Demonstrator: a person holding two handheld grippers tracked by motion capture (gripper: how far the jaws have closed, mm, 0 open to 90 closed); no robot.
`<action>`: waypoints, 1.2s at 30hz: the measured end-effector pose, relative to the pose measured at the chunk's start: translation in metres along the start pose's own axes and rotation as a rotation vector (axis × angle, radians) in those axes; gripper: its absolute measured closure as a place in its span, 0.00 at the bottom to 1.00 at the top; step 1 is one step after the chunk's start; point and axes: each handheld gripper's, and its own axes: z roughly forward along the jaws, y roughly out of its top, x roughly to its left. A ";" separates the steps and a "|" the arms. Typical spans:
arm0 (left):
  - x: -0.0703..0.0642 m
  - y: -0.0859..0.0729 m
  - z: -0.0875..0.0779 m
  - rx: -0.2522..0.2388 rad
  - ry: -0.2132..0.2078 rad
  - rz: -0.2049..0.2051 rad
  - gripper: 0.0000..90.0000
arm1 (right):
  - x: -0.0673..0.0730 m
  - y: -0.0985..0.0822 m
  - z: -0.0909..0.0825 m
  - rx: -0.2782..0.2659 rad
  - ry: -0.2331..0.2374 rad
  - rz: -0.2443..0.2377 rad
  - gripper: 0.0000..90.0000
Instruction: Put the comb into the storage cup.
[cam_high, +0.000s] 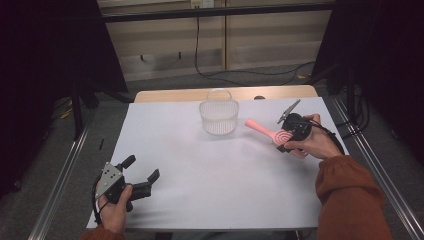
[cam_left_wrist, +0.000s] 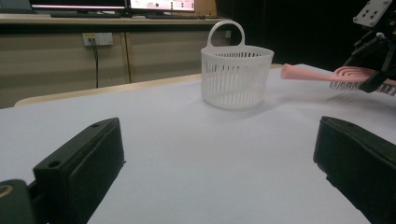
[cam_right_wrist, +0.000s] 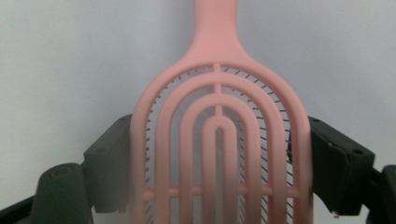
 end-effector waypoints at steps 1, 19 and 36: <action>0.000 0.000 0.000 -0.001 0.001 -0.001 0.02 | 0.001 0.000 -0.002 -0.001 -0.002 -0.003 0.22; 0.000 0.002 -0.002 -0.026 -0.005 -0.002 0.02 | 0.020 -0.005 -0.026 -0.067 0.024 0.001 0.22; -0.011 0.006 0.005 -0.006 -0.075 0.064 0.02 | 0.050 0.008 -0.038 -0.126 0.071 -0.065 0.21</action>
